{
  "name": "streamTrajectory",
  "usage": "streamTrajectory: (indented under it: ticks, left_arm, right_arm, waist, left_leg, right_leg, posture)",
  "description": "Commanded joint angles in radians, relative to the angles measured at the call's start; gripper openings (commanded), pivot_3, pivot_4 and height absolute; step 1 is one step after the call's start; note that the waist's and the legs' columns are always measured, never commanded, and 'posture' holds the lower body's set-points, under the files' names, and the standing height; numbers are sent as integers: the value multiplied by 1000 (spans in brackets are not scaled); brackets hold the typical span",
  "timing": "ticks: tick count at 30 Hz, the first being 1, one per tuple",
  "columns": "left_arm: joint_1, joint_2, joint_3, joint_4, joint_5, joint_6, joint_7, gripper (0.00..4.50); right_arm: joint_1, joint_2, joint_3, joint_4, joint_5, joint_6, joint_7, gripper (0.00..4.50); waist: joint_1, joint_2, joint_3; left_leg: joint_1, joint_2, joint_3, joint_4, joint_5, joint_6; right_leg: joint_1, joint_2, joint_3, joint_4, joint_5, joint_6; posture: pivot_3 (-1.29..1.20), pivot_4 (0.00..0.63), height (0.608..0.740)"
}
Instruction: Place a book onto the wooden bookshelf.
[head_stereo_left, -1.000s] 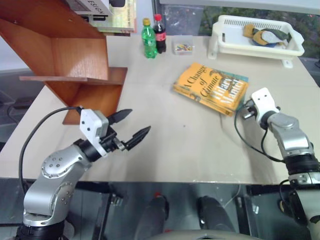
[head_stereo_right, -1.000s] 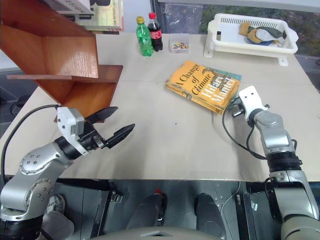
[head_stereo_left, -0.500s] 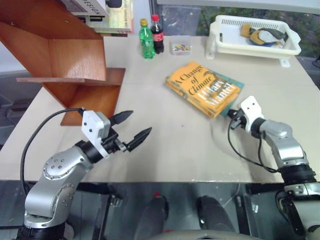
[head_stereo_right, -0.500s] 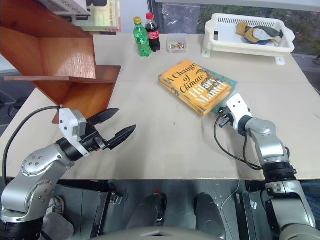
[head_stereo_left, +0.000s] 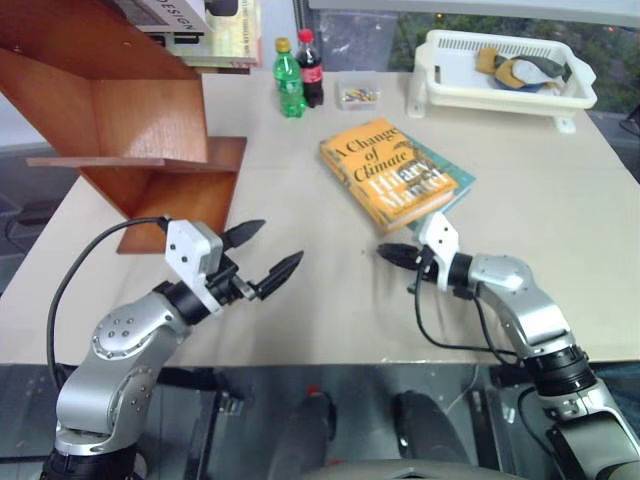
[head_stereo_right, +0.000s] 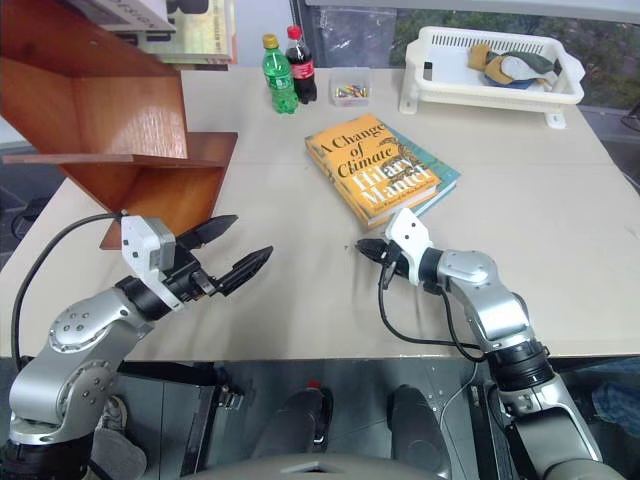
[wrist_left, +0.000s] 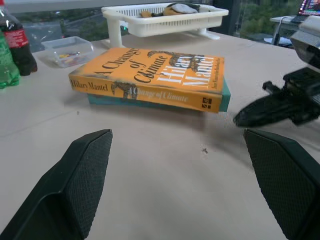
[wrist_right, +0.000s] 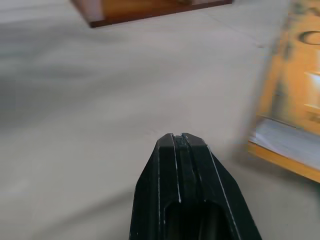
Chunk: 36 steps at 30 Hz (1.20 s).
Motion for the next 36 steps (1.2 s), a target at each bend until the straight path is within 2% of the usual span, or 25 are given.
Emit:
streamTrajectory:
  ticks: [1,6,11,15,28,29,32,35,36]
  left_arm:
    - [-48,-11,4,-35,-44,108,97,4500]
    - [-78,-5,-13,-32,-70,166,102,4500]
    - [-92,-10,-43,-9,-41,147,83,4500]
    - [-99,2,-37,-2,-39,149,76,4500]
    - [-59,4,-28,-26,-18,137,80,4500]
    - [-61,4,-27,-25,-16,136,80,4500]
    - [-62,7,-23,-22,-12,134,80,4500]
    - [-59,7,-21,-24,-7,134,81,4500]
    - [-58,7,-21,-25,-7,134,81,4500]
  right_arm:
    - [25,-38,-46,-88,12,24,-15,37]
    - [66,-94,-112,-131,-6,96,-90,37]
    - [24,-74,-135,-35,-77,93,-218,37]
    - [1,-40,-112,-8,-69,122,-220,37]
    - [-29,-43,-129,35,-57,176,-206,37]
    - [-33,-41,-127,38,-59,176,-206,547]
    - [-40,-32,-125,46,-66,170,-223,1716]
    - [-43,-24,-128,53,-73,166,-242,3200]
    - [-42,-21,-131,53,-72,169,-247,3200]
  waist:
    - [6,0,0]
    - [15,0,0]
    - [14,0,0]
    - [14,0,0]
    - [15,0,0]
    - [15,0,0]
    - [15,0,0]
    - [15,0,0]
    - [15,0,0]
  left_leg:
    - [0,0,0,0,0,0]
    - [0,-1,0,0,0,0]
    - [0,0,1,0,0,0]
    - [0,1,1,0,0,0]
    - [0,1,1,0,0,0]
    - [0,1,1,0,0,0]
    - [0,1,1,0,0,0]
    - [0,1,1,0,0,0]
    - [0,1,1,0,0,0]
  right_leg:
    - [0,0,0,0,0,0]
    - [0,0,0,0,0,0]
    - [0,1,0,1,0,-1]
    - [0,2,1,1,1,-1]
    - [0,2,0,0,1,-1]
    - [0,2,0,0,1,-1]
    - [0,2,0,0,1,-1]
    - [0,2,0,0,1,-1]
    - [0,2,0,0,1,-1]
  posture:
    - [0,150,740]
    - [0,150,740]
    - [0,150,740]
    - [0,150,740]
    - [0,150,740]
    - [0,150,740]
    - [0,150,740]
    - [0,150,740]
    - [0,150,740]
